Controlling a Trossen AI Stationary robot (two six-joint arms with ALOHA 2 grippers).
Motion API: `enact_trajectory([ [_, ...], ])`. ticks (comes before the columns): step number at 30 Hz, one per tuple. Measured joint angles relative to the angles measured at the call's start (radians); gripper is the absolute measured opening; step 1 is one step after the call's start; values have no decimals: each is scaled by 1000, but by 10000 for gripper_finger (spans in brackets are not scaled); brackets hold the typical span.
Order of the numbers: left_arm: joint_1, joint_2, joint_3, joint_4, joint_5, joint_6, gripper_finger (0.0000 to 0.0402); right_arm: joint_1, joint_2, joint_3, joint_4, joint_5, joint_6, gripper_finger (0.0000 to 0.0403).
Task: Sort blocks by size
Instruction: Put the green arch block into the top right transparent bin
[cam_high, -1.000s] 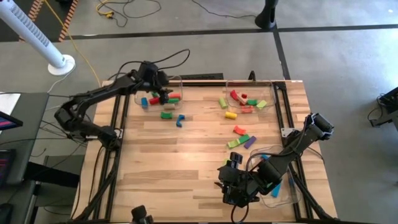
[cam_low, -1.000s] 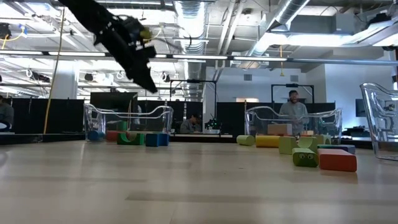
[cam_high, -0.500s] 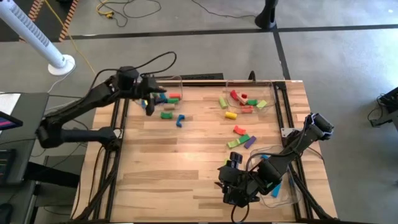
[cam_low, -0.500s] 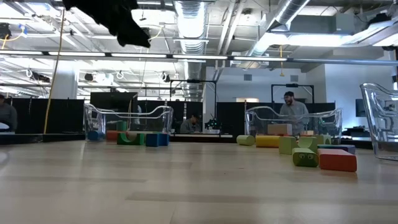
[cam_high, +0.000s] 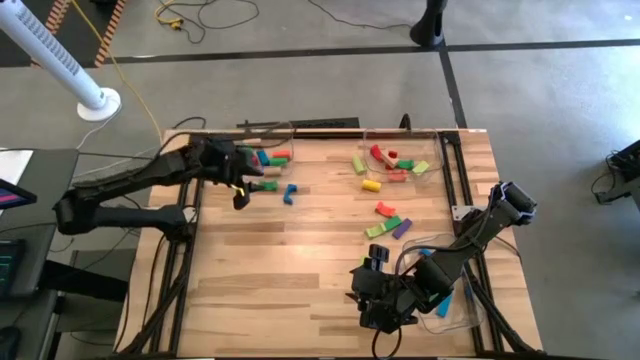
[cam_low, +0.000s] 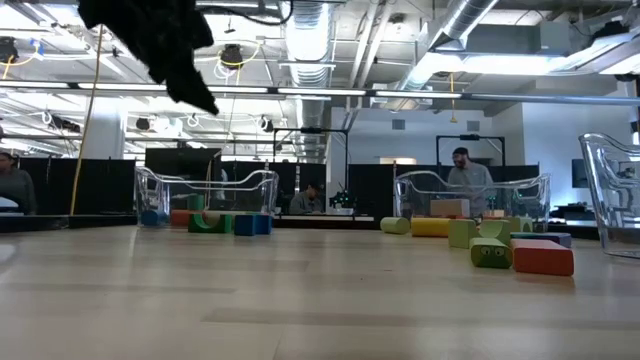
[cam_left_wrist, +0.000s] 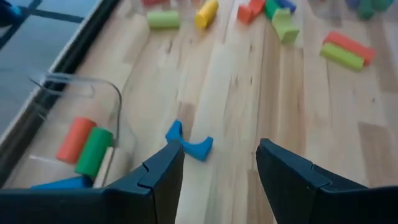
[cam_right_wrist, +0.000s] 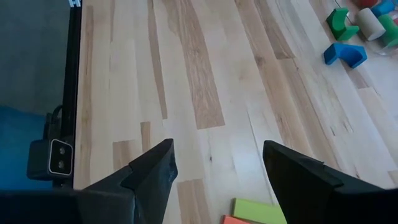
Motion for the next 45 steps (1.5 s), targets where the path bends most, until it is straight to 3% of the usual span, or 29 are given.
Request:
enact_trajectory([
  [7, -17, -1, -115, 80, -13, 43, 193, 0, 0, 0, 0, 0, -4, 274],
  [17, -17, 31, -177, 111, -32, 49, 192, 0, 0, 0, 0, 1, -3, 274],
  [33, 21, 428, -155, 158, -369, 244, 192, -1, 0, 0, 0, 3, 0, 274],
  [42, 22, 508, -128, 199, -411, 311, 192, -1, 0, 0, 0, 3, 0, 274],
  [45, 18, 502, -128, 191, -357, 308, 192, -1, 0, 0, 0, 3, 0, 274],
])
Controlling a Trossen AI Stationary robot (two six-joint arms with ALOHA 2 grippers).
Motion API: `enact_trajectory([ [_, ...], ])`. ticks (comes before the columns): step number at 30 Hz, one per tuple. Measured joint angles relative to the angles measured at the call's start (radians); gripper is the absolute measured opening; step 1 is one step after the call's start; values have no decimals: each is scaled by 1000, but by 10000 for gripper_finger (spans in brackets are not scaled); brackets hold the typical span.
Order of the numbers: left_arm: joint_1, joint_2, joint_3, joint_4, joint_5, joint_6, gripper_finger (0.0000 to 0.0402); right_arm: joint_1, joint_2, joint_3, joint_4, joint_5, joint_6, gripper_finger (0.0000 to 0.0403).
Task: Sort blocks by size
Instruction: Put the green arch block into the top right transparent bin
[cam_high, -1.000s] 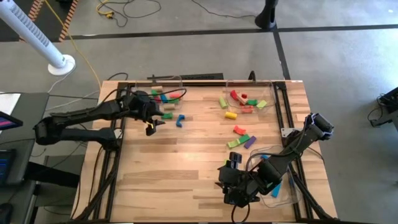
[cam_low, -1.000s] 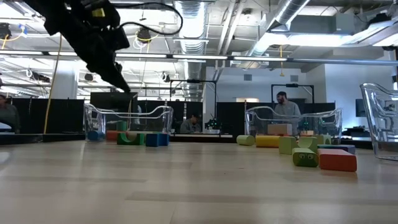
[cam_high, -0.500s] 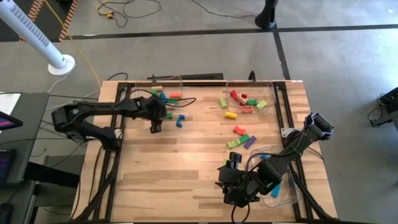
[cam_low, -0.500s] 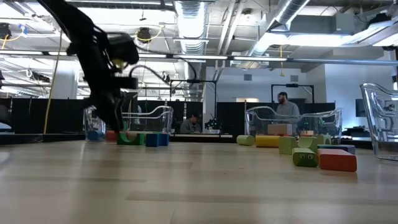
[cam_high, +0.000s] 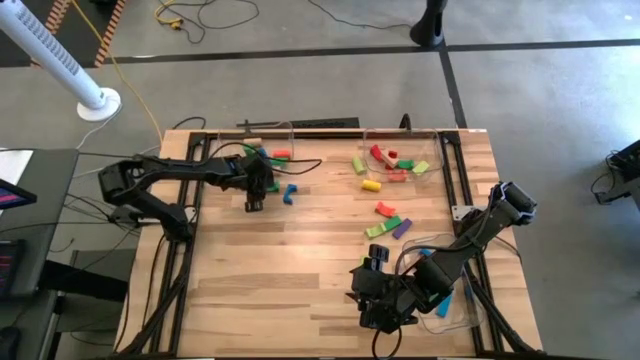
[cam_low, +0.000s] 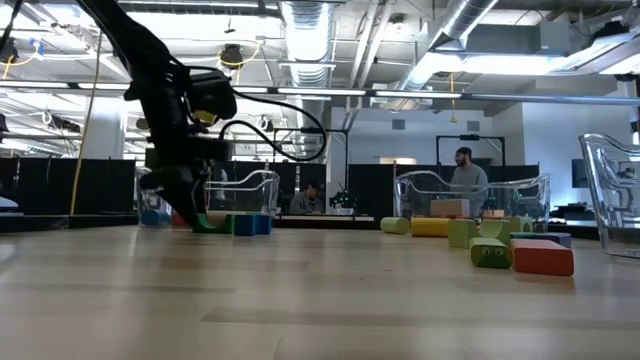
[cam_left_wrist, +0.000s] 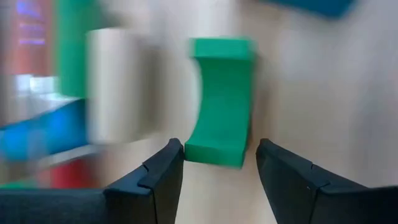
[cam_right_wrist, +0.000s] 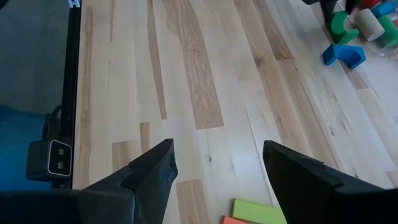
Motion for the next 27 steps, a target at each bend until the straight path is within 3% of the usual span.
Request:
enact_trajectory([
  [5, -25, -14, -1, -48, 128, -32, 190, 0, 0, 0, 0, 0, 0, 274],
  [11, -56, -14, -1, -82, 132, -54, 174, 0, 0, 0, 0, 0, 0, 274],
  [16, -53, -14, -1, -43, 92, -178, 171, 0, 4, 0, 1, 0, 0, 274],
  [23, -77, -14, -6, 24, 121, -299, 218, -5, 53, 0, 3, -10, -22, 274],
  [27, -94, -14, -6, 49, 18, -365, 256, -16, 86, 0, -7, -26, -27, 274],
])
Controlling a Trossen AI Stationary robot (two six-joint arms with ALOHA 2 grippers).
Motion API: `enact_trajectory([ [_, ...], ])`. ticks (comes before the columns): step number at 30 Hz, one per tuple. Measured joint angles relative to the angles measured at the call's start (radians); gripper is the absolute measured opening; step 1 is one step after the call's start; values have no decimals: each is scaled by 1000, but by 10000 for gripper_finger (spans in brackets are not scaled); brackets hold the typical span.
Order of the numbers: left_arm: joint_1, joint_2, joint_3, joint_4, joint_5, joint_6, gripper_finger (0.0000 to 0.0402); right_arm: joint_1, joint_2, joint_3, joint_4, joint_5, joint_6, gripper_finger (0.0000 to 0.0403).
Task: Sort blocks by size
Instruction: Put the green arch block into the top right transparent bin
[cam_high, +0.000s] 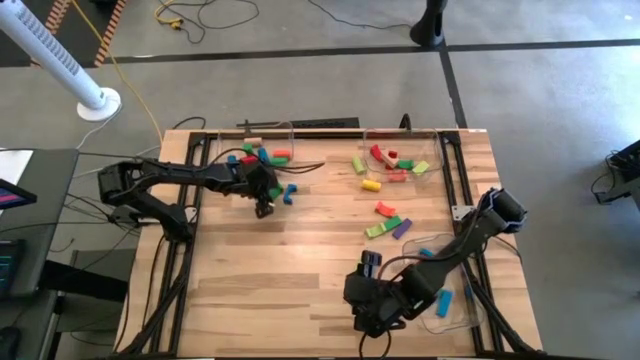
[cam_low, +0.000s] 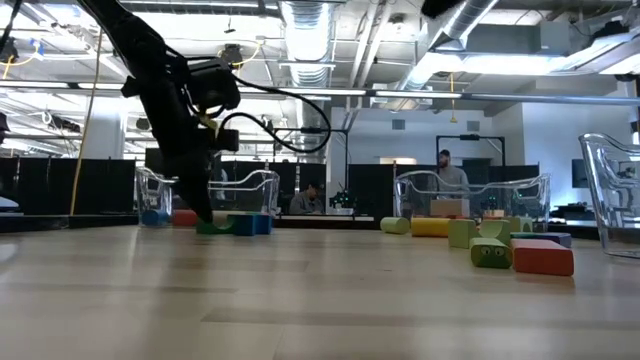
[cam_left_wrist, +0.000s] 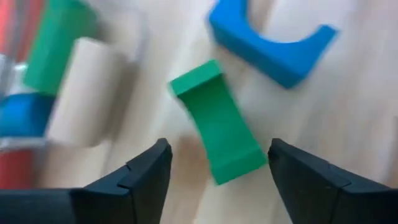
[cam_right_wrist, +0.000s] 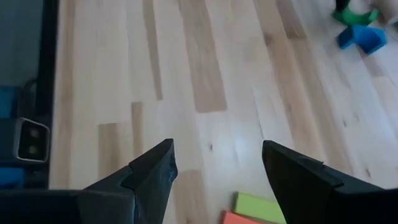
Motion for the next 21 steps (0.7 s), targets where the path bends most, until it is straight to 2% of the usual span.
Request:
enact_trajectory([
  [2, -2, 0, 0, -4, -34, -13, 266, -5, 12, 0, -12, -14, 1, 274],
  [10, -13, 1, -9, 14, -32, -71, 269, -11, 15, 1, -9, -38, 0, 274],
  [21, -20, 1, -78, 107, -79, -49, 268, -11, 15, 1, -8, -38, 0, 274],
])
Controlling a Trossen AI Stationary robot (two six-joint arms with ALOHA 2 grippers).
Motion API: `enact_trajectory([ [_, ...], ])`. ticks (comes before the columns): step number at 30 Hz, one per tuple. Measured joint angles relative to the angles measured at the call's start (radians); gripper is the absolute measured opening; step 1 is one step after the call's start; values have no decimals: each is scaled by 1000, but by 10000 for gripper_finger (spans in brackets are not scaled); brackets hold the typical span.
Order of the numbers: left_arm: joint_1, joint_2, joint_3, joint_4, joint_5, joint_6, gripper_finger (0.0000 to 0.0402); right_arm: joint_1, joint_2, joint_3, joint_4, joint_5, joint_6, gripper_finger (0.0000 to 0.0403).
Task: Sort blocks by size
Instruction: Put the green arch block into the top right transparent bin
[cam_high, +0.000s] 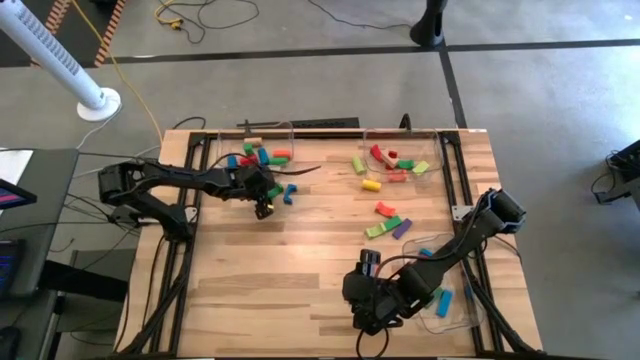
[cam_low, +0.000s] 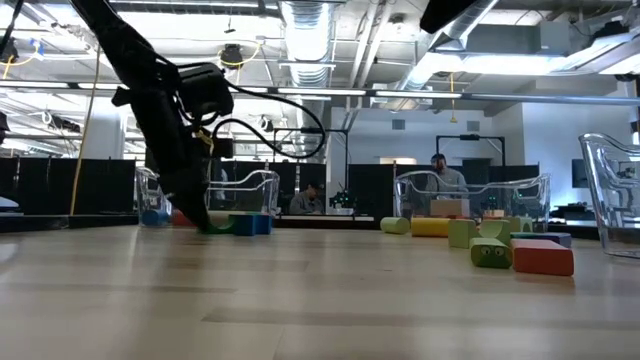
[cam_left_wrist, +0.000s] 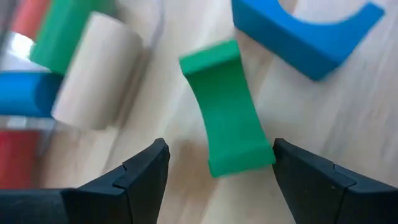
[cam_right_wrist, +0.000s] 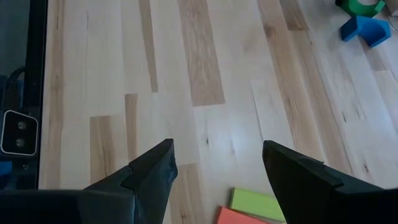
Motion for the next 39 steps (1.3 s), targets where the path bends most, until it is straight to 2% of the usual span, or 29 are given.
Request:
enact_trajectory([
  [6, 0, 0, -26, 76, 1, 22, 245, 0, 0, 0, 0, 0, 0, 274],
  [18, -2, 0, -25, 47, 4, 41, 126, 0, 0, 0, 0, 2, 0, 274],
  [28, -67, -41, -26, 34, 56, 38, 124, -1, 0, 0, 5, 7, -22, 274],
  [33, -127, -144, -26, 5, 109, 3, 124, 2, -1, 0, 59, 39, -88, 274],
  [39, -243, -335, -26, 0, 166, -41, 125, 12, -1, 0, 142, 105, -208, 274],
])
